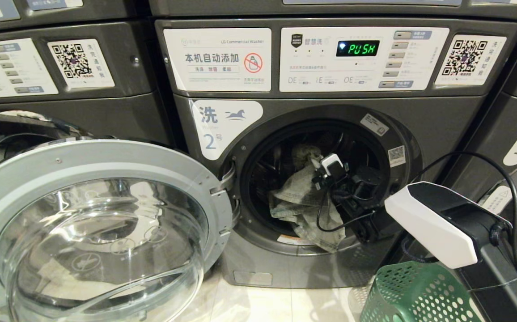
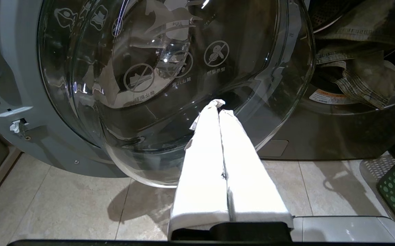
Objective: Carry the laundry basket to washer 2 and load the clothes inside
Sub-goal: Place the clothes into the washing machine
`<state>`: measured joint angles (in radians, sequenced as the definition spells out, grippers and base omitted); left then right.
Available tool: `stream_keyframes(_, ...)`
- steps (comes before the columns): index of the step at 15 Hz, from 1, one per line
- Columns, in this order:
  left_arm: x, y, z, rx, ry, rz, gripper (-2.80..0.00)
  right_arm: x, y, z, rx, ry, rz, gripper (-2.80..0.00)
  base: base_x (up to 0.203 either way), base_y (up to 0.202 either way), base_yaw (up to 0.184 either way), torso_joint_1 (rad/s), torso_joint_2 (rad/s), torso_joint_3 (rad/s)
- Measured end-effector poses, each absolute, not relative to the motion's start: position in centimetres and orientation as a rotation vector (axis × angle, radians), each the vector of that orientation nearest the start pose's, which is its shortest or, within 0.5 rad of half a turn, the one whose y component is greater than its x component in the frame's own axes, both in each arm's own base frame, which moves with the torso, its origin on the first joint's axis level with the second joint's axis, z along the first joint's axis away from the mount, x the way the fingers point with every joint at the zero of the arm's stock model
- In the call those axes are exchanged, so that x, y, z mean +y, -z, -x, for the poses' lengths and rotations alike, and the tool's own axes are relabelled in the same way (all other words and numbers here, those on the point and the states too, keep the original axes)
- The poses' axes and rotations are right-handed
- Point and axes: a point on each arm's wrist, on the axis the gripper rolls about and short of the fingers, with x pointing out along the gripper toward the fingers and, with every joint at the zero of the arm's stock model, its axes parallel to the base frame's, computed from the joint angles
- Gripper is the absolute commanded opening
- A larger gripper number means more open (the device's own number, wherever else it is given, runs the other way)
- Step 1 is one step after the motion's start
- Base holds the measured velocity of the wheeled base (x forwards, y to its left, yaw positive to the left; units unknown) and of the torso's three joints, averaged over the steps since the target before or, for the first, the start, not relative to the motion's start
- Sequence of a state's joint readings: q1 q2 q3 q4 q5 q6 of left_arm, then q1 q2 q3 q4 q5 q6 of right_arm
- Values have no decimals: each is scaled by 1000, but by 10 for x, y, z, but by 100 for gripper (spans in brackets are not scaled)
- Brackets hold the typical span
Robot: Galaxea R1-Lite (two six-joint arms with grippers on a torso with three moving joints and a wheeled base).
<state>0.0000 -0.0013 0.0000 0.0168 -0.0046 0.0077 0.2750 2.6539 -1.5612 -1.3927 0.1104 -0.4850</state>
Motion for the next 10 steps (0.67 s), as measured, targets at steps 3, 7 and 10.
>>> stream_keyframes(3,0,-74,23,15,4,-8,-280,139,-46,-490,-259,-328,401,-280,0,0,0,0,0,0)
stream_keyframes(7,0,-74,23,16,5,-8,-280,135,-72,-496,-214,-324,344,-280,0,0,0,0,0,0)
stream_keyframes(10,0,-74,23,15,4,-8,-280,128,-83,-498,-177,-314,310,-280,0,0,0,0,0,0)
